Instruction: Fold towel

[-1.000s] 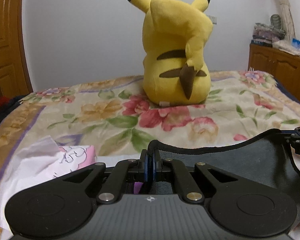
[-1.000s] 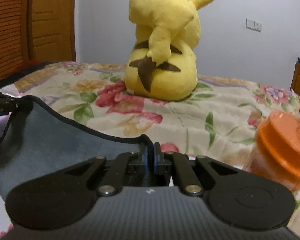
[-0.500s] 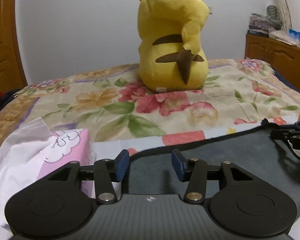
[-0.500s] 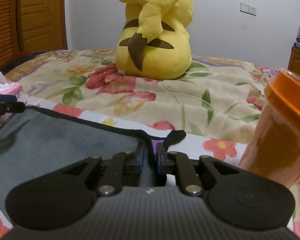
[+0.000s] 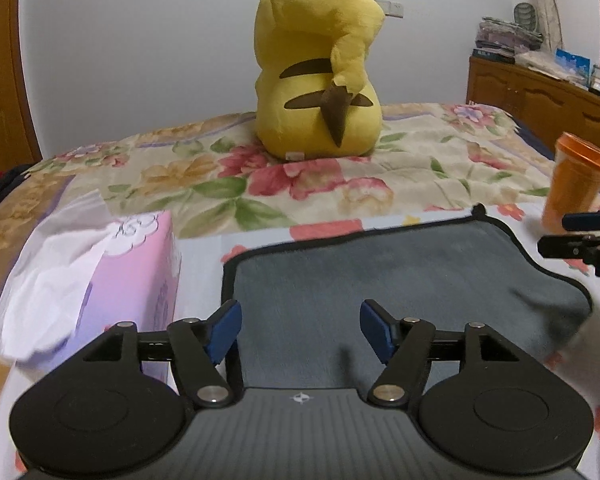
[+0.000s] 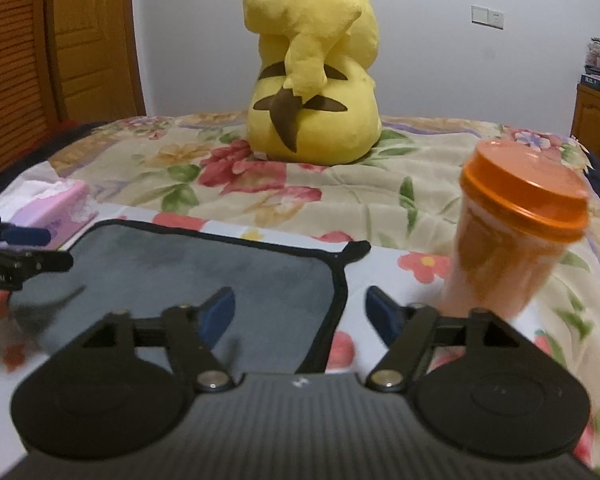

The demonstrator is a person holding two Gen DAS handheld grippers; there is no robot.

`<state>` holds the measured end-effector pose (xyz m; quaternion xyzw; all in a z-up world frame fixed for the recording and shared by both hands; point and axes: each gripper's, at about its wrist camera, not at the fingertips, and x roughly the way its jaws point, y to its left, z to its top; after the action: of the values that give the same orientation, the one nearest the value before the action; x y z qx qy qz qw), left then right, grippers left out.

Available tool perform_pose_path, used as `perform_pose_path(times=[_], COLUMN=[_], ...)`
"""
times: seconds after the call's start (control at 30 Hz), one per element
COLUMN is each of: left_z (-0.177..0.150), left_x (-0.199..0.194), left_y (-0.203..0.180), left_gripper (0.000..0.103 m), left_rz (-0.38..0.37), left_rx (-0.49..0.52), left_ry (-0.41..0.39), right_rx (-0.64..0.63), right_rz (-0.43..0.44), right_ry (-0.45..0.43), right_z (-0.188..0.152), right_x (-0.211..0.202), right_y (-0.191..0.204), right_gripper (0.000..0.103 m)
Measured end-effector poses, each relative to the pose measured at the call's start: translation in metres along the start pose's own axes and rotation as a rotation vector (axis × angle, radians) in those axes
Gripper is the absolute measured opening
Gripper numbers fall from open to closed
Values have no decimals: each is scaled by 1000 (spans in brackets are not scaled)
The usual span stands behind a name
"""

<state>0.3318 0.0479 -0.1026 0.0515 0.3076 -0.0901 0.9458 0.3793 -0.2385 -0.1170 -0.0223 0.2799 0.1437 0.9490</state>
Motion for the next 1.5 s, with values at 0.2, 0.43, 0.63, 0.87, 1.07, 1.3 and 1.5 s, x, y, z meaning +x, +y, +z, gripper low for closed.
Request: perform_pose_path(times=[0.2, 0.43, 0.63, 0.87, 1.07, 1.3, 1.5], left_z=[-6, -5, -3, -2, -2, 0, -1], left_x=[-26, -60, -94, -131, -158, -190, -214], left_y=[-9, -17, -25, -37, -45, -57, -72], left_gripper=[78, 91, 95, 102, 103, 103, 103], left_rz=[4, 0, -6, -5, 3, 31, 58], left_rx=[13, -1, -6, 27, 27, 40, 47], left_ry=[-5, -23, -35, -46, -53, -65, -80], right_rx=[18, 6, -4, -6, 0, -10, 5], right_rz=[-5, -11, -18, -15, -6, -12, -11], right_ry=[-12, -28, -47, -70, -79, -88, -102], right_z=[0, 7, 16, 21, 20, 18, 14], right_x=[-23, -55, -88, -123, -147, -176, -198], right_y=[3, 7, 12, 18, 24, 37, 44], right_gripper=[98, 103, 103, 103, 103, 103, 103])
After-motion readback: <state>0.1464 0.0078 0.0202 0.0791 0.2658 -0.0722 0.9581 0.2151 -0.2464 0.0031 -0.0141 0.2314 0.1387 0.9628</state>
